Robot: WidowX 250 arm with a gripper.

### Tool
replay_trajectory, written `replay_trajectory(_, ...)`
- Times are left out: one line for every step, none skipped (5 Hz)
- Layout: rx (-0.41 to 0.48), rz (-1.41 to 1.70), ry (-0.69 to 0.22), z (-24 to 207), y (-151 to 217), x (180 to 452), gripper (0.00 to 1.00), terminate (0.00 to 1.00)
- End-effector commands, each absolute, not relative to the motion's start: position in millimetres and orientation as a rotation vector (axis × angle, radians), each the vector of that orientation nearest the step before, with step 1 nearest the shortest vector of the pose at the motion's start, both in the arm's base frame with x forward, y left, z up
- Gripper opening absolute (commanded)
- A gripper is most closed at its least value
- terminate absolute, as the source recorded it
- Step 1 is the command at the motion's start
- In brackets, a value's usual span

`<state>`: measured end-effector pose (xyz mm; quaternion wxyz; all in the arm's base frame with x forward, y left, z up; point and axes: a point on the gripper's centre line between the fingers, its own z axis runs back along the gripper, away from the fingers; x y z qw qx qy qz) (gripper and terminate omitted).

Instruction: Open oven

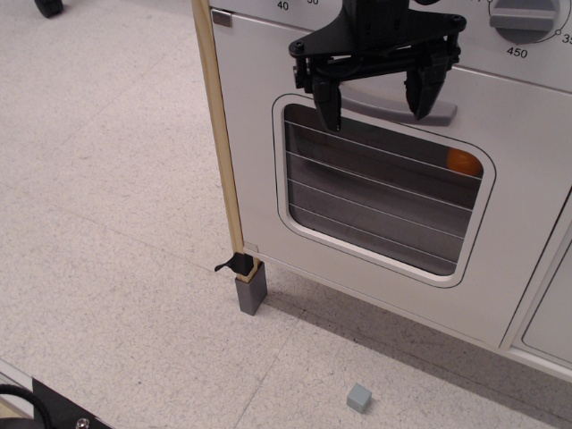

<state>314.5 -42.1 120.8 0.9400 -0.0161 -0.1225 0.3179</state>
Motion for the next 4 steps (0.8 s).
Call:
replay_trajectory(-0.033,0.649,-0.250,120.8,-42.1,314.5,1.00,0.00)
replay_trajectory(-0.034,0.863,-0.303,111.8,-26.8,322.4,1.00,0.00)
replay_trajectory(-0.061,1.059,-0.408,102.8,-15.1,331.3,1.00,0.00)
replay_trajectory(-0.142,1.200,-0.442,97.0,-4.6,342.2,1.00,0.00)
